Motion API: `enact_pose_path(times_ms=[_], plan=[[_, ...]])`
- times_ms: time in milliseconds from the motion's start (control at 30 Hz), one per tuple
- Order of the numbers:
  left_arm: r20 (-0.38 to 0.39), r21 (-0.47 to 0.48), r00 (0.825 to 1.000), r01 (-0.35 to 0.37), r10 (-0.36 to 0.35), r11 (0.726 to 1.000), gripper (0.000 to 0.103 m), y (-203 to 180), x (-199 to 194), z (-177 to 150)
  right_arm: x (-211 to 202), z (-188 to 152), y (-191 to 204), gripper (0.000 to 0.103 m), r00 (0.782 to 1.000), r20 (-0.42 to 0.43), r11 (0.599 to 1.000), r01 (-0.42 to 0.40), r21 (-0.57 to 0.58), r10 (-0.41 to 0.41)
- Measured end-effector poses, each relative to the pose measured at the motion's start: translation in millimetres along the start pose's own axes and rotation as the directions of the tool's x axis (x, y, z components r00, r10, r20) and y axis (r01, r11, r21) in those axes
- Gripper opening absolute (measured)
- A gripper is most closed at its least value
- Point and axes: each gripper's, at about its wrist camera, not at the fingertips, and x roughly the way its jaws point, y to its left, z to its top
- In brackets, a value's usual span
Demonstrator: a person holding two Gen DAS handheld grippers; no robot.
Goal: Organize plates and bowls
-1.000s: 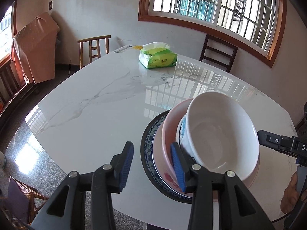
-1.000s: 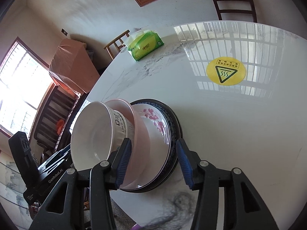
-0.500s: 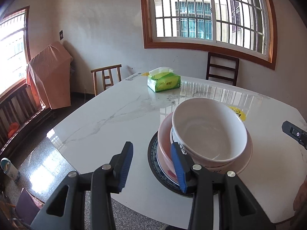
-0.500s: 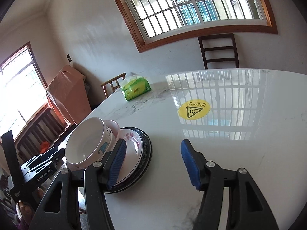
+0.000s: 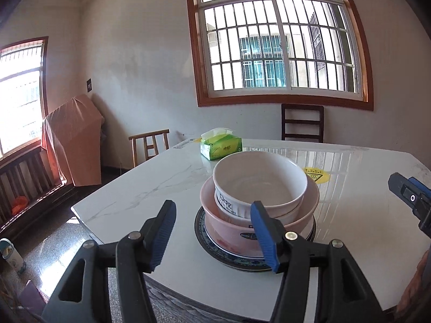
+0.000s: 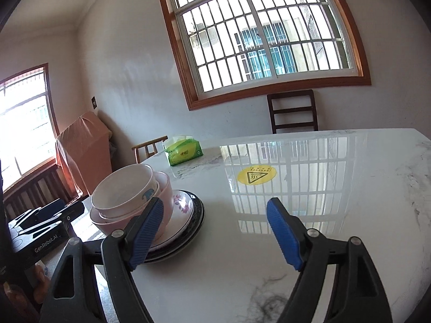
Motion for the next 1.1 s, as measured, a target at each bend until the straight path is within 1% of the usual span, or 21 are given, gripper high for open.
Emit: enact_pose_path(times_ms=[33, 67, 100, 133, 233, 333, 600, 800, 967, 1100], plan=[[0.03, 0.001, 1.0, 0.003, -0.003, 1.0, 0.064, -1.9, -3.8, -4.9, -6.0, -3.0, -0.7, 0.092, 0.998, 0.056, 1.0, 0.009, 0.001, -0.009], [0.051, 0.004, 0.999, 0.006, -0.007, 1.0, 0.067, -3.3, -7.2, -9.7, -12.8, -6.3, -1.6, 0.095, 0.994, 0.109, 1.0, 0.018, 0.003, -0.019], [0.058, 0.006, 0.998, 0.014, -0.014, 1.0, 0.074, -4.6, -8.7, -13.6, -17.3, -8.3, -1.8, 0.097, 0.989, 0.144, 1.0, 0.031, 0.002, -0.031], [0.056, 0.01, 0.998, 0.023, -0.023, 1.0, 0.076, -5.9, -9.8, -16.9, -21.9, -10.1, -1.0, 0.099, 0.985, 0.169, 0.999, 0.047, -0.005, -0.046], [0.015, 0.017, 0.998, 0.062, -0.062, 0.998, 0.076, -9.7, -7.0, -22.6, -23.5, -9.5, 0.9, 0.101, 0.976, 0.199, 0.994, 0.101, -0.047, -0.09], [-0.019, -0.001, 0.997, 0.079, -0.079, 0.997, 0.076, -10.1, -1.8, -27.3, -15.6, -9.3, 0.8, 0.103, 0.976, 0.184, 0.989, 0.13, -0.073, -0.115], [-0.023, -0.026, 0.994, 0.104, -0.104, 0.994, 0.076, -6.9, 2.8, -32.7, 9.8, -20.1, -9.3, 0.103, 0.989, 0.062, 0.988, 0.139, -0.067, -0.135], [-0.047, -0.008, 0.994, 0.1, -0.1, 0.995, 0.076, -7.1, 8.1, -38.2, 16.3, -20.7, -10.9, 0.103, 0.994, 0.029, 0.992, 0.11, -0.057, -0.108], [-0.088, 0.008, 0.989, 0.12, -0.119, 0.993, 0.076, -11.0, 15.1, -42.7, 14.3, -22.3, -17.6, 0.103, 0.995, 0.023, 0.995, 0.101, -0.019, -0.1], [-0.092, 0.024, 0.988, 0.127, -0.125, 0.992, 0.076, -13.8, 17.4, -44.5, 15.2, -23.3, -17.3, 0.103, 0.995, 0.016, 0.995, 0.096, -0.02, -0.096]])
